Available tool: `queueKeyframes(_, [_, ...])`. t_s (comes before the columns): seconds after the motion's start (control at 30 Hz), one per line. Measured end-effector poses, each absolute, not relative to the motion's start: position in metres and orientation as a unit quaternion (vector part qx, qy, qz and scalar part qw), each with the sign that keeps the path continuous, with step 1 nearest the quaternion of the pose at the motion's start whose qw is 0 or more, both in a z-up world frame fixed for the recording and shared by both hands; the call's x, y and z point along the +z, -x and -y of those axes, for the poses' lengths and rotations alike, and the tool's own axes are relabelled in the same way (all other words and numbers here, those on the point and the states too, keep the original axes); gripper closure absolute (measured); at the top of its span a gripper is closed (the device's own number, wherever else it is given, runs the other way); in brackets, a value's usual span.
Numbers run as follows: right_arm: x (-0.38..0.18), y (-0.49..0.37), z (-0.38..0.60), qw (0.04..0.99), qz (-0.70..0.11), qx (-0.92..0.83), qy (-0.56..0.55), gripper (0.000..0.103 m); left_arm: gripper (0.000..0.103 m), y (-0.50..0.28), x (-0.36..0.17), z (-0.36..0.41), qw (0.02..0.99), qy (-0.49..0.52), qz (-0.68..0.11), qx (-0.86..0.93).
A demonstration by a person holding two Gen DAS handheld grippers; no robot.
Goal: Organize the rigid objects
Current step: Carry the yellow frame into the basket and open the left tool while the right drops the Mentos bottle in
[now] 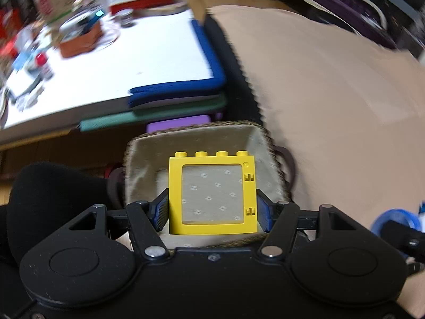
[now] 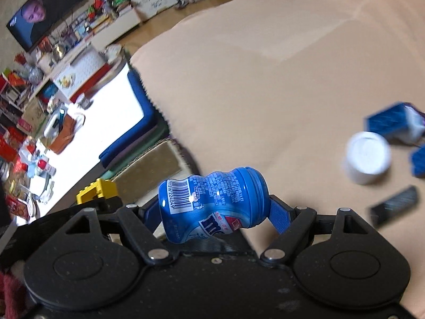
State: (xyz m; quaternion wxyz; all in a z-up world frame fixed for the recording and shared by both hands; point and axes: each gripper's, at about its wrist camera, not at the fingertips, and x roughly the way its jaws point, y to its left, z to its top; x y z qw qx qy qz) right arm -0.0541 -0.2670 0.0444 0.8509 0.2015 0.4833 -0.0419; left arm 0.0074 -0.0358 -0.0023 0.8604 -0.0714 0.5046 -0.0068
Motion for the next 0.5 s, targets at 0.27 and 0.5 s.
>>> queueKeyframes(0.27, [0.017, 0.002, 0.214, 0.835, -0.522, -0.064, -0.165, 0.023, 0.044, -0.014, -0.025, -0.003, 0.835, 0.125, -0.536, 0.014])
queueKeyframes(0.5, [0.008, -0.015, 0.186, 0.831, -0.536, -0.071, -0.13, 0.022, 0.044, -0.01, -0.026, -0.006, 0.833, 0.124, -0.539, 0.016])
